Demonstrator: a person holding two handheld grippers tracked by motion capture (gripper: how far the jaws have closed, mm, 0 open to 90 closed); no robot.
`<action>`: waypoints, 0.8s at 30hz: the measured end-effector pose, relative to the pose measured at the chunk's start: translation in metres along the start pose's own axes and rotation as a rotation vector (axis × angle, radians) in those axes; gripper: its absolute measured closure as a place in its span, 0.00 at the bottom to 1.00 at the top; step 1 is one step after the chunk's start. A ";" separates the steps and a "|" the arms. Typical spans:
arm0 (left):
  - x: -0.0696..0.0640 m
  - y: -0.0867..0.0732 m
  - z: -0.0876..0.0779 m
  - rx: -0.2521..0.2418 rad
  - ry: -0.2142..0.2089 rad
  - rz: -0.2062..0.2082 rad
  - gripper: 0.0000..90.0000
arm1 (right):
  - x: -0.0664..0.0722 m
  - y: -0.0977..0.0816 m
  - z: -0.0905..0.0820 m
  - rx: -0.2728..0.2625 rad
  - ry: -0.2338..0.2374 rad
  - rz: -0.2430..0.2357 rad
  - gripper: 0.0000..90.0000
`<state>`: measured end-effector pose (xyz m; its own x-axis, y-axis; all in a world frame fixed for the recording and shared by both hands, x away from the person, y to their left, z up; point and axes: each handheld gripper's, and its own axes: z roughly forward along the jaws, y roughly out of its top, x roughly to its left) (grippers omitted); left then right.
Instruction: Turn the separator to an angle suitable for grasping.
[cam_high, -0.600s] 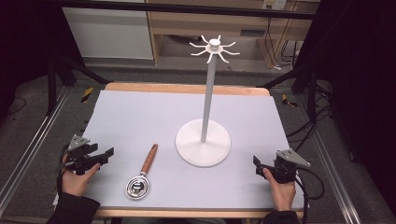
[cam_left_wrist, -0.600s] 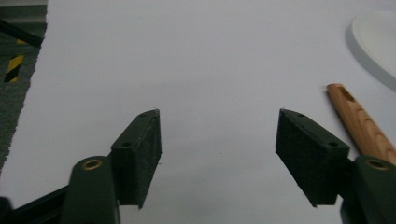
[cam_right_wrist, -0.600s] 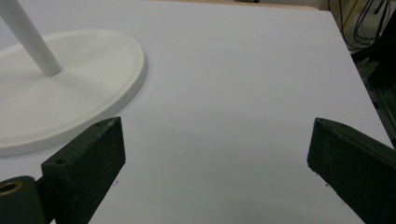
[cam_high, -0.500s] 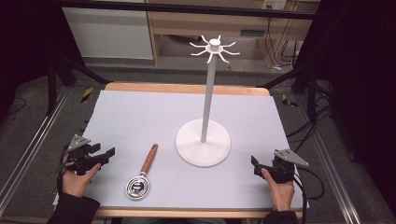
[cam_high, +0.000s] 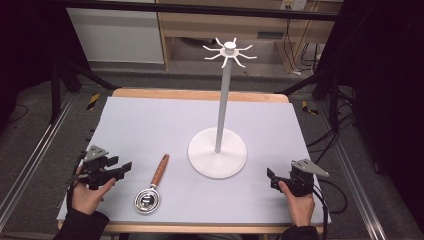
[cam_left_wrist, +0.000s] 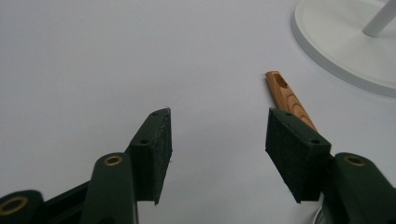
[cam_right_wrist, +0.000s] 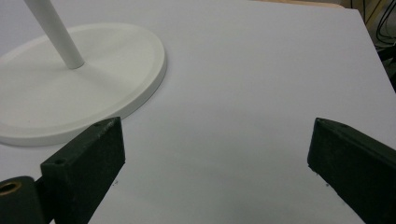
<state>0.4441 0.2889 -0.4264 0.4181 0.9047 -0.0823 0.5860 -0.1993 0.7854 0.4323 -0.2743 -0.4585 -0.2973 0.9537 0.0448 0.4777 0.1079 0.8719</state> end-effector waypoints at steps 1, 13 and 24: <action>-0.002 0.001 0.000 0.005 -0.004 0.009 0.44 | 0.000 0.000 0.000 0.000 -0.003 -0.003 0.05; -0.018 0.004 0.009 0.045 -0.036 0.045 0.41 | 0.002 -0.001 0.003 0.021 -0.003 -0.017 0.06; -0.035 0.018 0.014 0.076 -0.055 0.096 0.38 | 0.005 -0.001 0.002 0.020 0.001 -0.015 0.06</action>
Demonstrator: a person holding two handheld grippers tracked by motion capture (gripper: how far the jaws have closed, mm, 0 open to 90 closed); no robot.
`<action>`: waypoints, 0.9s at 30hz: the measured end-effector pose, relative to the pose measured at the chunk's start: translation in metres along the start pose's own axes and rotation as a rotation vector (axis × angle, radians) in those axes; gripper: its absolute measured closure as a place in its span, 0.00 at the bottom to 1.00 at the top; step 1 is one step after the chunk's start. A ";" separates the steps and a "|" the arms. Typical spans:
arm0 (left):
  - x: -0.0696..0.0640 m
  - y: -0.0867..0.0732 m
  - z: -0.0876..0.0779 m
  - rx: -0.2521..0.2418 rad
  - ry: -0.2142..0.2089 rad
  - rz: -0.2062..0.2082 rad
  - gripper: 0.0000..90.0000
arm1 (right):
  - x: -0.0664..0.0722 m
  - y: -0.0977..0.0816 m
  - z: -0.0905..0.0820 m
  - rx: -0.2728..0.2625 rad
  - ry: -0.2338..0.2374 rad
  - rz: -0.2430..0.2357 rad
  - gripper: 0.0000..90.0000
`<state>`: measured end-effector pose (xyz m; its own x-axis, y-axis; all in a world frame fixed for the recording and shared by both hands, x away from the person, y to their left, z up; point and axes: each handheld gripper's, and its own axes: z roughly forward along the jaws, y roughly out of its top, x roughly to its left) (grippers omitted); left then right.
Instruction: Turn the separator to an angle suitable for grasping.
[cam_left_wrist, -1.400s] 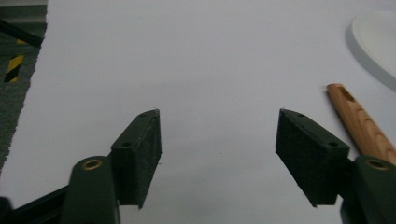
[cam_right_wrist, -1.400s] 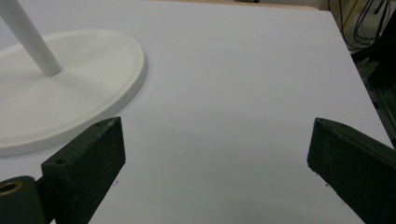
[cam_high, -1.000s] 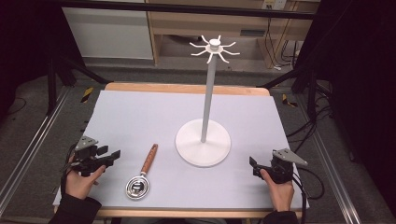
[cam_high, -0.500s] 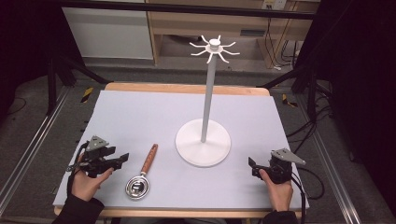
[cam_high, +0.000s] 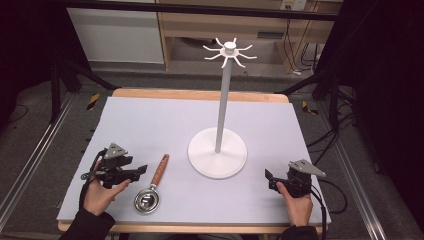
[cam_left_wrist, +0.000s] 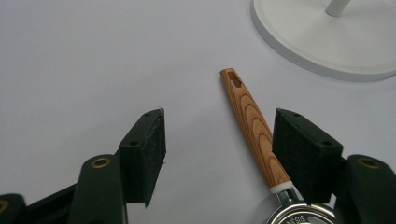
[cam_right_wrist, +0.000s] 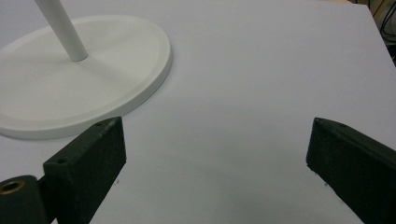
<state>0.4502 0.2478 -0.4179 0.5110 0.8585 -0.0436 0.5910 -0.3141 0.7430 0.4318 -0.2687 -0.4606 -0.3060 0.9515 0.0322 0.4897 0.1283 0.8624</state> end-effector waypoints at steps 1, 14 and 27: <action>-0.002 0.002 0.001 0.005 0.002 0.005 0.38 | 0.001 0.000 0.000 0.002 0.003 0.003 0.06; -0.029 0.017 0.018 0.068 -0.017 0.058 0.39 | 0.000 0.001 0.001 0.011 0.004 -0.002 0.06; -0.040 0.013 0.043 0.157 -0.016 0.076 0.43 | 0.000 0.000 0.002 0.023 0.015 0.003 0.06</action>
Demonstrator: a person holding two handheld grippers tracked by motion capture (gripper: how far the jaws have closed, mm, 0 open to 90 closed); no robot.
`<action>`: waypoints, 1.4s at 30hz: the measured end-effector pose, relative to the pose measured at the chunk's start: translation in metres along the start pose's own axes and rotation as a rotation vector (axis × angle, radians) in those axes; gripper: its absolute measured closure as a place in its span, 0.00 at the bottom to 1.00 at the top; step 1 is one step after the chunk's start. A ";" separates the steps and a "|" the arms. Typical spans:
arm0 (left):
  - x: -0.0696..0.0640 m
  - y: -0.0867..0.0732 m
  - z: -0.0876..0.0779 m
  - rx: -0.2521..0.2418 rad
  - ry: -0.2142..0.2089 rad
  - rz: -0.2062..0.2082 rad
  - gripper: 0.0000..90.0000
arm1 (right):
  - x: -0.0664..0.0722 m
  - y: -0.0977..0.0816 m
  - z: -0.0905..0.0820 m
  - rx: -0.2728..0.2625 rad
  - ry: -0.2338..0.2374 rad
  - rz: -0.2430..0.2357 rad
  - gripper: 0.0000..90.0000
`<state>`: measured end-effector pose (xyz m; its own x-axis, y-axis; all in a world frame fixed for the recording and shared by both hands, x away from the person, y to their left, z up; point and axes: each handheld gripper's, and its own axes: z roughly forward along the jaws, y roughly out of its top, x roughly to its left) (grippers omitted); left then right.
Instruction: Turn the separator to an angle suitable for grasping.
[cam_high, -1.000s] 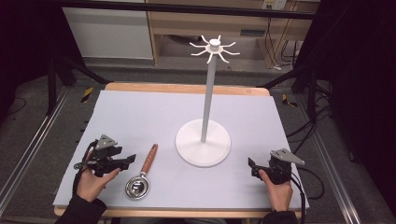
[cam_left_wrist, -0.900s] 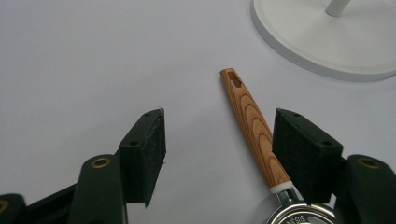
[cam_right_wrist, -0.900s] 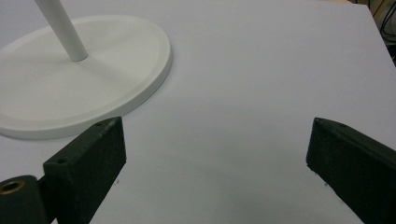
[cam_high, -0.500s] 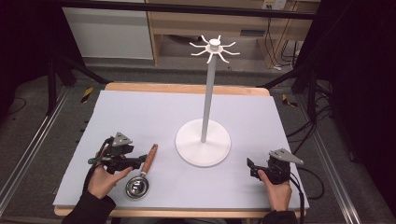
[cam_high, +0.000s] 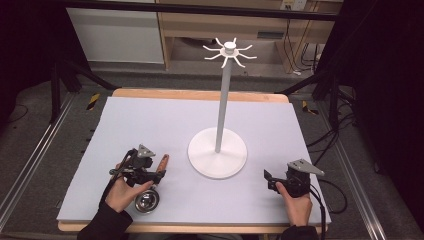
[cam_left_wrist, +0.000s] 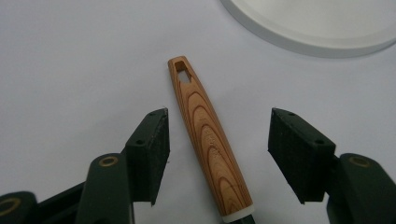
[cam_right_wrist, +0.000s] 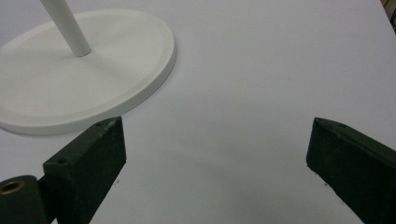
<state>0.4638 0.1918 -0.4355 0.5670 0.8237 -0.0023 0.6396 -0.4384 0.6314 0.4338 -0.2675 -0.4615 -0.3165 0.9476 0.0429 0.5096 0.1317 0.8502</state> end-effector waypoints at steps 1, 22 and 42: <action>0.000 0.000 0.002 0.010 0.000 0.005 0.44 | 0.000 0.000 0.000 0.001 0.000 -0.001 0.06; -0.003 -0.008 0.026 0.097 0.039 -0.019 0.64 | 0.001 -0.001 0.002 0.025 0.017 -0.004 0.06; 0.002 -0.007 0.022 0.123 0.016 -0.065 0.70 | -0.001 -0.001 0.001 0.029 0.013 -0.006 0.06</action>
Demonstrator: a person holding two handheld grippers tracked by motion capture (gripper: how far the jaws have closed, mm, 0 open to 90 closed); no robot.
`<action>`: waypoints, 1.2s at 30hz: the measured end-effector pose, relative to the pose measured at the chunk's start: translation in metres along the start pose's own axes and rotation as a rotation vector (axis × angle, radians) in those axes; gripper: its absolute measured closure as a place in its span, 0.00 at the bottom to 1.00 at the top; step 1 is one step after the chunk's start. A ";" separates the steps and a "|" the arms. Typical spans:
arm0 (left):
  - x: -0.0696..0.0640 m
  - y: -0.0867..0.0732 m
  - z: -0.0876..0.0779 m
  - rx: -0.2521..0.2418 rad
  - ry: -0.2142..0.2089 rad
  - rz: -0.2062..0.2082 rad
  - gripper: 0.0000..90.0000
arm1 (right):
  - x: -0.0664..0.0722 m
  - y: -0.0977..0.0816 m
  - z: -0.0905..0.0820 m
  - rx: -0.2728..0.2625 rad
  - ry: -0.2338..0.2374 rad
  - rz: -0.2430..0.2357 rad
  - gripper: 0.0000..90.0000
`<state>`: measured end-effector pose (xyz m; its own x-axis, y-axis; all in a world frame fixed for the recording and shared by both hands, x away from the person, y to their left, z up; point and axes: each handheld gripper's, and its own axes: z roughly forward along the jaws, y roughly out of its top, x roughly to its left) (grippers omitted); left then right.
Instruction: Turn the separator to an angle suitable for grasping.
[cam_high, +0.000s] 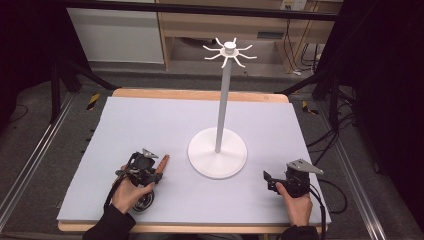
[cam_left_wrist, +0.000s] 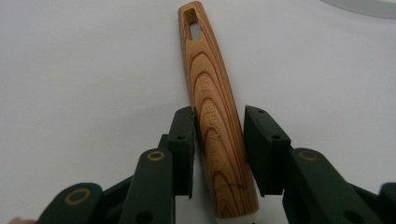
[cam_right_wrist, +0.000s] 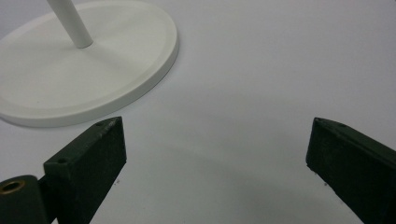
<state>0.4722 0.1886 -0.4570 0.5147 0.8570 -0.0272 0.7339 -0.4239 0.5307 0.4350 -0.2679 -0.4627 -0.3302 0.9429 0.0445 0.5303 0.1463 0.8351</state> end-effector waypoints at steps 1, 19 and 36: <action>0.001 0.000 0.001 0.004 -0.012 -0.002 0.69 | 0.000 0.000 0.000 -0.001 0.001 0.002 0.06; 0.002 -0.002 -0.004 0.018 -0.014 0.039 0.75 | -0.001 0.000 -0.001 0.004 0.007 0.008 0.06; 0.000 0.022 -0.024 0.000 -0.024 0.197 0.62 | -0.003 0.000 0.000 0.016 0.021 0.010 0.06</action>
<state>0.4780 0.1866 -0.4247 0.6586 0.7503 0.0567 0.6180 -0.5824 0.5281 0.4361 -0.2706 -0.4628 -0.3409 0.9379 0.0649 0.5460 0.1413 0.8258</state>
